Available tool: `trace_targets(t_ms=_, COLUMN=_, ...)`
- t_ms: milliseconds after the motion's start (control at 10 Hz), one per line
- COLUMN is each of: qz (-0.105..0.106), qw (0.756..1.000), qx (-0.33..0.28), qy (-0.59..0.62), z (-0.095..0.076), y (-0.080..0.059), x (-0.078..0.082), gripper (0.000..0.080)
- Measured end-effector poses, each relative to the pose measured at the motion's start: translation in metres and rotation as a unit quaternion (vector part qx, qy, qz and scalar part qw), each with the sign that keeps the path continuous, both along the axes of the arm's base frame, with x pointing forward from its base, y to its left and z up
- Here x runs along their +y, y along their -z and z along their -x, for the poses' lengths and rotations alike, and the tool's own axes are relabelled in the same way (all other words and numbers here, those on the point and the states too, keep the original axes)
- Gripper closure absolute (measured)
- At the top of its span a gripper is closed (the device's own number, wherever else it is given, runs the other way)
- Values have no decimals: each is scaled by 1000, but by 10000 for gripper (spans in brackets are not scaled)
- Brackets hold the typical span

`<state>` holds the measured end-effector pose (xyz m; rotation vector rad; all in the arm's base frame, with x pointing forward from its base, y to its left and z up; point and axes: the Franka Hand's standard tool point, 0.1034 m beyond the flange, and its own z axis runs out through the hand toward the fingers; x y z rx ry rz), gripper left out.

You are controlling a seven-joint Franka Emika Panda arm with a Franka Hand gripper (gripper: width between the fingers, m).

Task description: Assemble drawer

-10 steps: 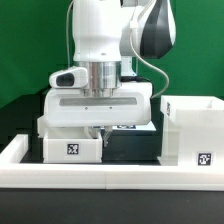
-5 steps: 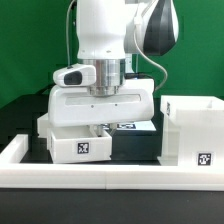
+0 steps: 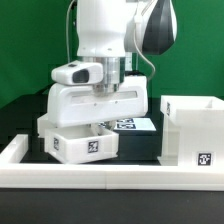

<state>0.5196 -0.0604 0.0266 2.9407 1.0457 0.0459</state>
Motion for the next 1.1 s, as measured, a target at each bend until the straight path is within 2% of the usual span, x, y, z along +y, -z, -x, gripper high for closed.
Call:
trace_targets(t_ms=200, qz=12, qw=992, qx=6, qy=-124, z=-2, y=-3, x=0, gripper=758)
trace_targets(t_ms=500, qz=16, qw=981, qx=10, qy=-194, z=0, y=-1, x=-3, gripper=758)
trace_targets(t_ms=900, qz=35, qw=927, qx=16, qy=-373, z=-1, y=-1, x=0, gripper=758)
trace_targets(t_ms=1100, qz=38, qw=920, qx=11, qy=-391, z=-2, y=-2, x=-3, gripper=758)
